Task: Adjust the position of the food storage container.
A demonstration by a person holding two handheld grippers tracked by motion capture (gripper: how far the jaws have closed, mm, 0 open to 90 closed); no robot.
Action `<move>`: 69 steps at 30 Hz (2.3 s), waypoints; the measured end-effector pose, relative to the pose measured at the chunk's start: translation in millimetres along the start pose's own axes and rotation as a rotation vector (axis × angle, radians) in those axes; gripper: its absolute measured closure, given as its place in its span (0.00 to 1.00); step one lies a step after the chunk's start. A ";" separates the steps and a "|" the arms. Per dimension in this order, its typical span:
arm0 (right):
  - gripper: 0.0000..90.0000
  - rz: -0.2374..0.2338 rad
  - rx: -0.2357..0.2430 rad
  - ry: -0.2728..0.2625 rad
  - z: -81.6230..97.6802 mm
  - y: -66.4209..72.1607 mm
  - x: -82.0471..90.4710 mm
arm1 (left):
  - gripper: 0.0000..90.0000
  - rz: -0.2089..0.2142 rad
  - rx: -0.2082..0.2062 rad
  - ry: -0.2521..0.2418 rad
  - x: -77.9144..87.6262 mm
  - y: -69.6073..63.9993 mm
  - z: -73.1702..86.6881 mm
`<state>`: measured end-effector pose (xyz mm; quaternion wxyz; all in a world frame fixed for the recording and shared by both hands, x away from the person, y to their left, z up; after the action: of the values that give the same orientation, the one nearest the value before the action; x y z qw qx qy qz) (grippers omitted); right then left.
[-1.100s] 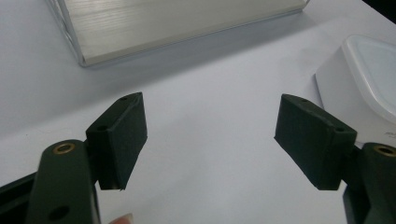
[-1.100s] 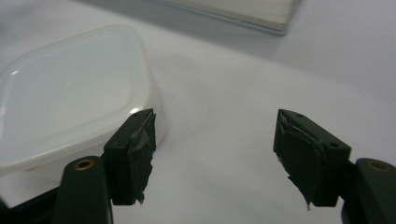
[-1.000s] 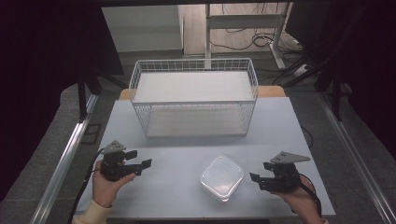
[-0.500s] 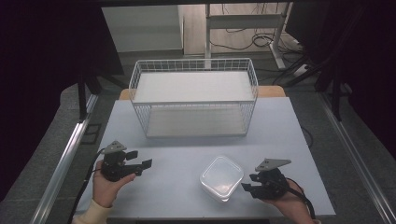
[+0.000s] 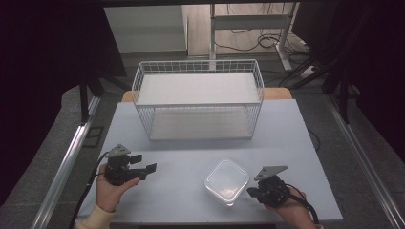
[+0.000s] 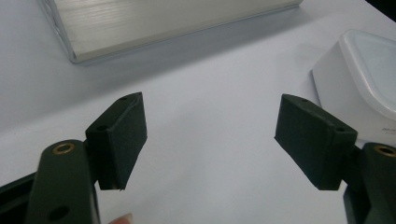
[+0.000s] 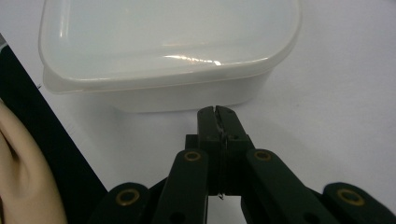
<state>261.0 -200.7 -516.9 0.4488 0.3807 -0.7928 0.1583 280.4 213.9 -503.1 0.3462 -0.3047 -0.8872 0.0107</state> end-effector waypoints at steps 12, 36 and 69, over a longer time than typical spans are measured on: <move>0.99 0.016 0.003 -0.016 -5.8 4.3 -4.4 | 0.28 0.001 -0.001 -0.001 -0.3 -0.4 0.1; 0.99 0.031 0.020 -0.038 -30.1 2.1 -17.2 | 0.28 -0.004 -0.001 0.007 -2.3 0.1 0.6; 0.99 -0.012 0.078 -0.044 -86.8 10.3 -52.5 | 0.28 -0.002 -0.003 0.007 -1.7 1.5 0.5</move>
<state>320.7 -118.3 -512.1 0.4170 0.4061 -0.7934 0.1780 281.9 214.2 -504.9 0.3489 -0.3043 -0.8864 0.0077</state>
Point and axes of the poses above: each handheld gripper's, and its own axes: x roughly backward along the jaws, z roughly out of its underside, y roughly to its left, the point moved 4 cm from there along -x, roughly forward along the jaws, and after that the axes turned 3 degrees about -x, right-handed, at the moved point
